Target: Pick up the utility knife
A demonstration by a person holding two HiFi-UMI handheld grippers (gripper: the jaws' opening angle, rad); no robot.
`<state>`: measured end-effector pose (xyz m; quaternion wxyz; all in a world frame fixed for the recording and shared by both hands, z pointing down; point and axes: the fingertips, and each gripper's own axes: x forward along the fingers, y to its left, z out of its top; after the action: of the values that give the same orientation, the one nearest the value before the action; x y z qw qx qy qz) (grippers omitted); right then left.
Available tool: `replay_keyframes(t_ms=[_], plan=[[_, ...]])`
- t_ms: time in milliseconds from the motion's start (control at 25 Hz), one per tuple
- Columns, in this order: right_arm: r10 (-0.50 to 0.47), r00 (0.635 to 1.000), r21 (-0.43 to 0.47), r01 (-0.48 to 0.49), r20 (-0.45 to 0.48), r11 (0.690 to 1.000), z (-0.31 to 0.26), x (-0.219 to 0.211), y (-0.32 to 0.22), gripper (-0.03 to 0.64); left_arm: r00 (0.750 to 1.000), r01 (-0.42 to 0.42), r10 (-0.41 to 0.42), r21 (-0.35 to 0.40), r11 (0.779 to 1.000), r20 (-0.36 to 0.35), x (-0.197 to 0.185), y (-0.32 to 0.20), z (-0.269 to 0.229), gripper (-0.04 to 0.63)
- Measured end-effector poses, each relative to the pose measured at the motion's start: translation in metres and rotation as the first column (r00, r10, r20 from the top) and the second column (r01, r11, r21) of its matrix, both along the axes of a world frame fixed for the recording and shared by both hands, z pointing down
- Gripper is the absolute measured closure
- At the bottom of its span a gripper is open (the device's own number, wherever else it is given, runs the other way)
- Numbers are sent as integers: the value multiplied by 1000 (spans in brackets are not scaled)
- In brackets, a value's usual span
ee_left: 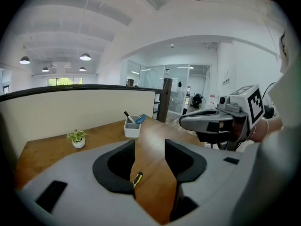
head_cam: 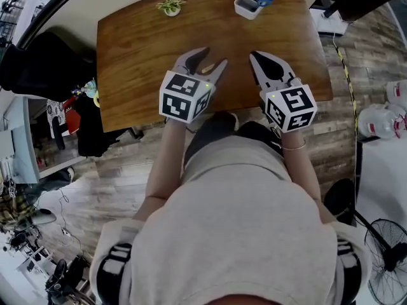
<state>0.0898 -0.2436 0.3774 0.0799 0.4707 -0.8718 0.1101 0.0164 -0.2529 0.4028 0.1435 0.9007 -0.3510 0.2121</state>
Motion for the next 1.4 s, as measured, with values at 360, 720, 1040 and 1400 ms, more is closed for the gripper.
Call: replay_keyframes(t_ms=[360,720,1040,1400], plan=[[41,999,-47,-41,5,998,9,-6,-2,606,999,-39,40,-35,999,26,-11,-6,7,396],[61,998,-70,-60,4,996,14,-13,-10,607,997,-66,69,-67,996,43,-18,-7,18,396],[72,997,-108,-72,-3,992,30,-16,-10,606,991,-96,105,-103,990,85,-22,-5,37,397],[95,996,-208,-92,0,974,69,-10,5,607,981,-108,132,-161,981,144,-18,7,81,411]])
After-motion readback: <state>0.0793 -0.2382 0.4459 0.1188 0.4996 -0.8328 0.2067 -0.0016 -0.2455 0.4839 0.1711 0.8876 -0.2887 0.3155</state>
